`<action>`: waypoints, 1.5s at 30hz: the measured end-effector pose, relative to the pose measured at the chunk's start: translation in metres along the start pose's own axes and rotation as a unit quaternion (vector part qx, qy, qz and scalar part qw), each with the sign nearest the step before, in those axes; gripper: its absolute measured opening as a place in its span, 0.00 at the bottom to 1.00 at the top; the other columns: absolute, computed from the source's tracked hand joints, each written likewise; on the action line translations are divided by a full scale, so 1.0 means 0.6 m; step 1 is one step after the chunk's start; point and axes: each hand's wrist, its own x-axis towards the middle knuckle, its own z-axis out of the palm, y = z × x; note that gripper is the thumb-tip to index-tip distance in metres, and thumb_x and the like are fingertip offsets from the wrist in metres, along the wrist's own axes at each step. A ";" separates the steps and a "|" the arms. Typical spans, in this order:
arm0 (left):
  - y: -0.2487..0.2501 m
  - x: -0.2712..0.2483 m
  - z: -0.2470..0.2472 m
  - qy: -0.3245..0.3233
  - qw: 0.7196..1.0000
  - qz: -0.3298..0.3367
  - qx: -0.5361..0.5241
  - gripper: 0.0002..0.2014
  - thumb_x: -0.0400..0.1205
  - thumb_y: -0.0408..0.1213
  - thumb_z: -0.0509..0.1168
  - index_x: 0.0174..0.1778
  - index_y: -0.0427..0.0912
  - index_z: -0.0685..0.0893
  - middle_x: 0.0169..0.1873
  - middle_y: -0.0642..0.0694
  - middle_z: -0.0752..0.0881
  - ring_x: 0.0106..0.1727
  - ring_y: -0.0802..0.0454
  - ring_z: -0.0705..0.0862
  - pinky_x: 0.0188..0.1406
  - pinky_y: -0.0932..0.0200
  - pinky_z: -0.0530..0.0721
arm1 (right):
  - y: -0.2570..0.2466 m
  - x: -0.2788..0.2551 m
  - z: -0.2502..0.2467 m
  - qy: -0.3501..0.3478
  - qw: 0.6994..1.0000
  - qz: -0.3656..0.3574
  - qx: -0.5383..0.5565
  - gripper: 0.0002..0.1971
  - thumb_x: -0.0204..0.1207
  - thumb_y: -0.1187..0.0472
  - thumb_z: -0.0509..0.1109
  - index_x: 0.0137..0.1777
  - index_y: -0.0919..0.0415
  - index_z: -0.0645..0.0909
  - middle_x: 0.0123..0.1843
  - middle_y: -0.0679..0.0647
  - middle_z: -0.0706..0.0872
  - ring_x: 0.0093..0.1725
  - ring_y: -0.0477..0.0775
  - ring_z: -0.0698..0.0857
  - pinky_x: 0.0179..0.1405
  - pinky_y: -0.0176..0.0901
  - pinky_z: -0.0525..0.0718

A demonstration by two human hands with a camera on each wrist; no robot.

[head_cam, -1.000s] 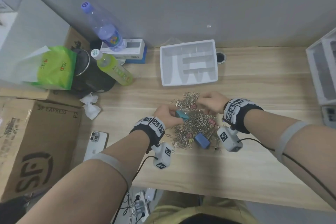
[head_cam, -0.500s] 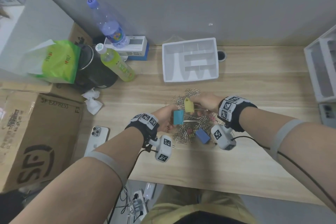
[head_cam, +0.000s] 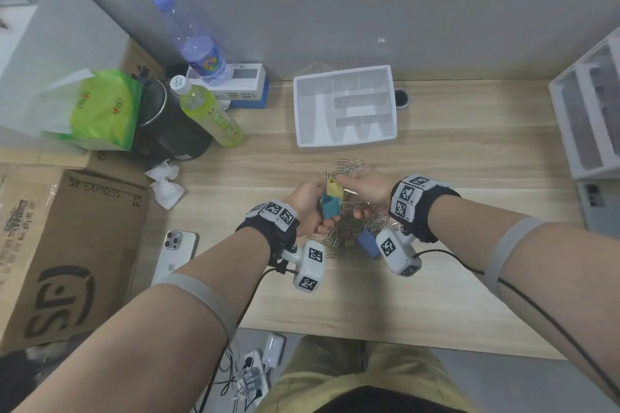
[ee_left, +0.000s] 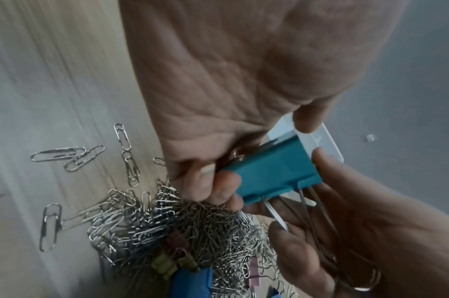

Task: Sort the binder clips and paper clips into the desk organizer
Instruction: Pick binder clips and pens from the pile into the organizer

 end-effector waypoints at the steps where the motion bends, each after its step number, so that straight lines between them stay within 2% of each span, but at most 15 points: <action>1: 0.001 0.000 0.002 -0.001 1.000 0.001 0.007 0.23 0.82 0.58 0.47 0.51 0.39 0.71 0.33 0.40 0.74 0.25 0.51 0.67 0.24 0.60 0.62 | 0.001 -0.002 0.000 0.000 1.000 -0.002 -0.013 0.24 0.83 0.39 0.57 0.51 0.58 0.85 0.26 0.56 0.87 0.24 0.55 0.78 0.22 0.37 0.73; 3: 0.001 0.000 0.005 0.002 0.999 0.002 0.032 0.31 0.82 0.65 0.46 0.48 0.37 0.73 0.30 0.42 0.75 0.24 0.51 0.66 0.21 0.62 0.62 | 0.005 -0.004 0.001 -0.009 1.000 -0.002 -0.019 0.24 0.82 0.38 0.59 0.50 0.58 0.86 0.31 0.58 0.89 0.25 0.55 0.80 0.21 0.36 0.74; 6: -0.004 0.000 0.008 0.024 0.998 0.015 0.061 0.30 0.85 0.65 0.46 0.43 0.37 0.73 0.28 0.42 0.75 0.22 0.53 0.66 0.18 0.65 0.61 | 0.010 -0.003 0.004 -0.025 0.999 -0.008 -0.033 0.29 0.79 0.34 0.60 0.48 0.61 0.88 0.41 0.68 0.91 0.31 0.61 0.81 0.21 0.37 0.75; 10: -0.015 0.006 0.005 0.040 0.997 0.018 0.061 0.27 0.87 0.61 0.47 0.49 0.38 0.74 0.31 0.40 0.77 0.24 0.52 0.67 0.20 0.63 0.65 | 0.013 -0.009 0.006 -0.001 0.999 -0.010 -0.041 0.28 0.82 0.38 0.60 0.51 0.64 0.86 0.24 0.57 0.87 0.20 0.53 0.78 0.17 0.35 0.73; 14: -0.014 0.011 0.015 0.063 0.996 0.024 0.063 0.24 0.87 0.59 0.48 0.52 0.39 0.74 0.32 0.40 0.78 0.24 0.51 0.70 0.20 0.63 0.68 | 0.020 -0.009 0.009 -0.009 0.999 -0.019 -0.036 0.25 0.84 0.42 0.59 0.54 0.65 0.84 0.23 0.54 0.86 0.19 0.50 0.77 0.15 0.34 0.71; 19: -0.021 0.021 0.003 0.103 0.988 0.079 0.080 0.17 0.88 0.52 0.52 0.54 0.39 0.73 0.30 0.41 0.78 0.19 0.52 0.70 0.16 0.68 0.63 | 0.017 -0.011 0.010 -0.059 0.991 0.022 0.116 0.20 0.85 0.49 0.62 0.60 0.67 0.81 0.48 0.66 0.88 0.33 0.58 0.88 0.23 0.38 0.84; 21: -0.022 0.021 -0.006 0.107 0.986 0.090 0.089 0.17 0.87 0.53 0.53 0.56 0.40 0.73 0.34 0.38 0.80 0.20 0.52 0.70 0.15 0.67 0.63 | 0.015 -0.019 0.001 -0.012 0.992 0.038 0.123 0.20 0.85 0.47 0.61 0.60 0.65 0.80 0.54 0.63 0.87 0.38 0.58 0.89 0.29 0.42 0.86; 24: -0.019 0.017 -0.016 0.129 0.983 0.062 0.117 0.20 0.86 0.56 0.55 0.60 0.41 0.71 0.42 0.35 0.80 0.22 0.51 0.74 0.14 0.65 0.67 | 0.039 -0.028 -0.024 0.141 0.990 -0.016 0.007 0.12 0.84 0.53 0.64 0.55 0.62 0.83 0.48 0.59 0.89 0.36 0.52 0.87 0.34 0.43 0.86; 26: -0.022 0.014 -0.020 0.133 0.981 0.037 0.133 0.22 0.86 0.56 0.56 0.64 0.39 0.70 0.44 0.34 0.80 0.22 0.50 0.78 0.12 0.65 0.70 | 0.065 -0.034 -0.038 0.183 0.972 -0.033 -0.141 0.03 0.79 0.62 0.70 0.47 0.55 0.85 0.43 0.52 0.89 0.38 0.50 0.88 0.37 0.42 0.89; 29: -0.032 0.015 -0.030 0.115 0.985 0.000 0.127 0.26 0.85 0.57 0.58 0.67 0.39 0.70 0.50 0.32 0.82 0.27 0.48 0.81 0.10 0.65 0.70 | 0.096 -0.041 -0.040 0.140 0.944 -0.012 -0.298 0.14 0.72 0.72 0.71 0.40 0.49 0.85 0.43 0.43 0.86 0.46 0.46 0.87 0.45 0.39 0.87; 31: -0.039 0.016 -0.032 0.095 0.987 -0.012 0.125 0.25 0.84 0.57 0.58 0.63 0.38 0.72 0.50 0.31 0.81 0.25 0.49 0.79 0.10 0.65 0.69 | 0.110 -0.044 -0.038 0.123 0.923 -0.012 -0.363 0.16 0.70 0.72 0.71 0.38 0.46 0.84 0.43 0.41 0.85 0.48 0.47 0.87 0.49 0.41 0.87; 34: -0.046 0.013 -0.030 0.084 0.987 -0.029 0.136 0.23 0.85 0.58 0.57 0.56 0.37 0.73 0.45 0.34 0.80 0.22 0.50 0.74 0.11 0.65 0.68 | 0.121 -0.042 -0.033 0.106 0.903 -0.028 -0.414 0.16 0.70 0.70 0.72 0.46 0.45 0.87 0.46 0.42 0.83 0.52 0.50 0.87 0.50 0.40 0.85; 38: -0.052 0.016 -0.033 0.077 0.986 -0.032 0.146 0.25 0.85 0.58 0.56 0.56 0.36 0.74 0.42 0.35 0.80 0.21 0.51 0.74 0.11 0.65 0.68 | 0.123 -0.040 -0.027 0.105 0.887 -0.032 -0.449 0.18 0.71 0.68 0.72 0.57 0.48 0.85 0.56 0.46 0.84 0.56 0.53 0.84 0.56 0.45 0.85; 40: -0.054 0.019 -0.035 0.078 0.985 -0.036 0.150 0.25 0.84 0.59 0.56 0.57 0.36 0.74 0.44 0.35 0.79 0.21 0.51 0.74 0.11 0.65 0.69 | 0.127 -0.037 -0.025 0.106 0.878 -0.035 -0.464 0.19 0.72 0.69 0.69 0.59 0.48 0.83 0.58 0.48 0.83 0.56 0.53 0.83 0.55 0.47 0.85; 45: -0.060 0.023 -0.035 0.087 0.984 -0.040 0.151 0.25 0.84 0.58 0.58 0.58 0.36 0.73 0.42 0.34 0.80 0.20 0.51 0.74 0.11 0.65 0.68 | 0.134 -0.045 -0.015 0.122 0.864 -0.066 -0.483 0.15 0.69 0.68 0.68 0.53 0.49 0.78 0.49 0.50 0.85 0.49 0.55 0.82 0.45 0.46 0.83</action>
